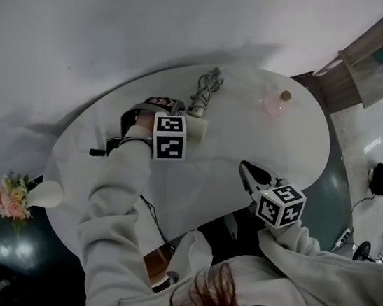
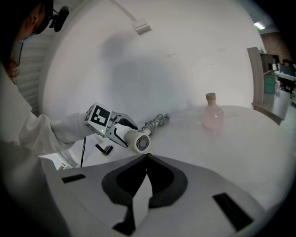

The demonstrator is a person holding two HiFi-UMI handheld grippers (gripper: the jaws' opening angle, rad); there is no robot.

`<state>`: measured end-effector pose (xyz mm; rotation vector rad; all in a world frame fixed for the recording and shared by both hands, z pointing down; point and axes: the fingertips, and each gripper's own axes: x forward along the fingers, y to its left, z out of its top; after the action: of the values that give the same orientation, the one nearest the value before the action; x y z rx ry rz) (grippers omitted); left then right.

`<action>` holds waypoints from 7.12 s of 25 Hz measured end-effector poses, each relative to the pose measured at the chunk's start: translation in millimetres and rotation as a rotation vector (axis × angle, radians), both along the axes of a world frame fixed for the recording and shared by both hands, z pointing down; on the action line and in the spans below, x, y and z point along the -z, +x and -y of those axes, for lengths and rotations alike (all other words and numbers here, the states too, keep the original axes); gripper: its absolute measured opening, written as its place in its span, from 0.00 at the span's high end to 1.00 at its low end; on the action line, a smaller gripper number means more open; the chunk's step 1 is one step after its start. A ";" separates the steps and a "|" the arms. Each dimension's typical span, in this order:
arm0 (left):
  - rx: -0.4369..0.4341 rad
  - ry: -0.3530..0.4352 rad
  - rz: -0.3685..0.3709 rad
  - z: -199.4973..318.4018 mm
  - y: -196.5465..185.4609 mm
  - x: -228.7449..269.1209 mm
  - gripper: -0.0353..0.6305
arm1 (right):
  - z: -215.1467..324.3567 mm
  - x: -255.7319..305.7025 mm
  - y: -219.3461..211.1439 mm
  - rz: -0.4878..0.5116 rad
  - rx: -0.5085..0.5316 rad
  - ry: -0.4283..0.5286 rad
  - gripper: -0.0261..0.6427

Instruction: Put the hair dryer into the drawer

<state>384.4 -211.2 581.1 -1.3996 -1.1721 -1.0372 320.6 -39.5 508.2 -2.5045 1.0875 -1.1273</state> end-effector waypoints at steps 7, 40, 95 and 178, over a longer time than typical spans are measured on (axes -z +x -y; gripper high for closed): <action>-0.018 0.006 0.068 -8.1 2.2 -24.0 0.42 | -12.0 -4.5 6.1 0.009 -0.041 -0.001 0.89; 0.106 -0.056 -0.022 -46.9 -31.6 2.2 0.42 | -46.2 -6.0 -3.4 0.029 0.085 0.083 0.89; 0.800 -0.051 -0.209 -39.7 -443.8 76.7 0.42 | 125.4 18.3 -356.7 0.578 1.076 0.377 0.50; 0.603 -0.055 0.006 58.8 -574.0 -191.6 0.42 | 210.9 -188.1 -483.9 0.394 1.080 -0.187 0.57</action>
<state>-189.5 -270.0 772.8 -1.8504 -0.7946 -1.4258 -163.3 -250.5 696.2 -1.5535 2.3392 -1.8918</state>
